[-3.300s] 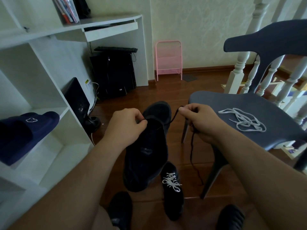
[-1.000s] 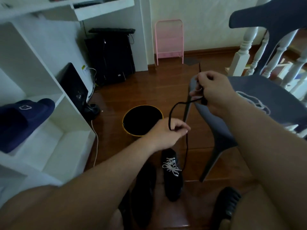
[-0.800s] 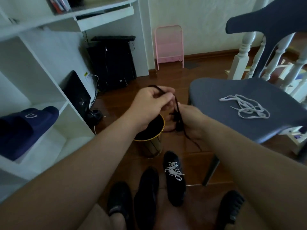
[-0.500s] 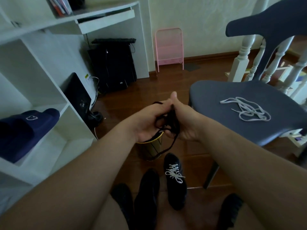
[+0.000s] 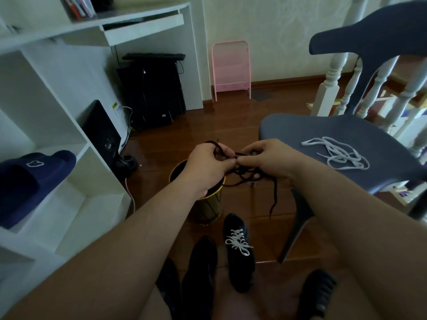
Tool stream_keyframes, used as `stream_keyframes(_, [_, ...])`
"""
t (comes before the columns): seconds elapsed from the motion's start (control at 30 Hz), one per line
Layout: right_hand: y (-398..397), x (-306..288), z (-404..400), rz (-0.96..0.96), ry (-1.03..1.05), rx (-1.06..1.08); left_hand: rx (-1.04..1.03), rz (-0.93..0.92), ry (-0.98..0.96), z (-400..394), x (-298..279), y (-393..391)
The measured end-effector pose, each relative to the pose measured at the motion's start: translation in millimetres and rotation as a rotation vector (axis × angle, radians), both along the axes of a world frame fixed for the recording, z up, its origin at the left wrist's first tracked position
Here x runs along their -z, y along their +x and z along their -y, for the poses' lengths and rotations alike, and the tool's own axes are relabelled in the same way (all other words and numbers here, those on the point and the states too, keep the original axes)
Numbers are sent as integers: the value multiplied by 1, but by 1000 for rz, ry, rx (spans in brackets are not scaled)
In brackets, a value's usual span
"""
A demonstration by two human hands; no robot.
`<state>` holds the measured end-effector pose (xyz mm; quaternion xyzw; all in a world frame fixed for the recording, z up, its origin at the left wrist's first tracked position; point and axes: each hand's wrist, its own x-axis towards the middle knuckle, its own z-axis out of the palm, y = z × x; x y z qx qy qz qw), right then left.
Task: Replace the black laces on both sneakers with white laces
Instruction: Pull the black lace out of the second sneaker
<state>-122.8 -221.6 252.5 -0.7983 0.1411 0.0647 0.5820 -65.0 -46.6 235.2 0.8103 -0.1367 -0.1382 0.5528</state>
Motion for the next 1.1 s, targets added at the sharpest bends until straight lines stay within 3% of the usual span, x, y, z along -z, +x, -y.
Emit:
stream_keyframes(0.07, [0,4,6,82,-81,85,-66,-86,-91,-1,-7,0])
stream_keyframes(0.17, [-2,2,13,150,-112,20,-68,-579,-436,-14,-22,2])
stream_keyframes(0.23, [-2,-1,12,216,-114,-9,-5,-772,-480,-24,-28,3])
stream_keyframes(0.33, [0,-3,0,347,-156,23,120,-787,-280,-28,-22,4])
stream_keyframes(0.43, [3,-1,-22,403,-82,25,-20,-739,-194,-11,-5,1])
stream_keyframes(0.53, [8,0,-41,346,144,78,-187,-781,-423,8,10,-9])
stream_keyframes(0.67, [19,-3,-57,253,410,168,-85,-1016,-806,17,-2,-29])
stream_keyframes(0.7, [21,-2,-61,246,357,174,-100,-1045,-873,18,-6,-32])
stream_keyframes(0.8, [27,12,-71,429,-276,84,-325,-1048,-995,22,-8,-26])
stream_keyframes(0.87, [30,22,-77,573,-514,21,-481,-1002,-998,21,-2,-16])
stream_keyframes(0.93, [35,33,-77,552,-632,-3,-567,-978,-912,17,6,-3])
stream_keyframes(1.0, [38,38,-73,357,-689,-50,-572,-951,-796,12,8,4])
stream_keyframes(1.1, [44,47,-69,111,-541,-157,-561,-915,-693,19,13,6])
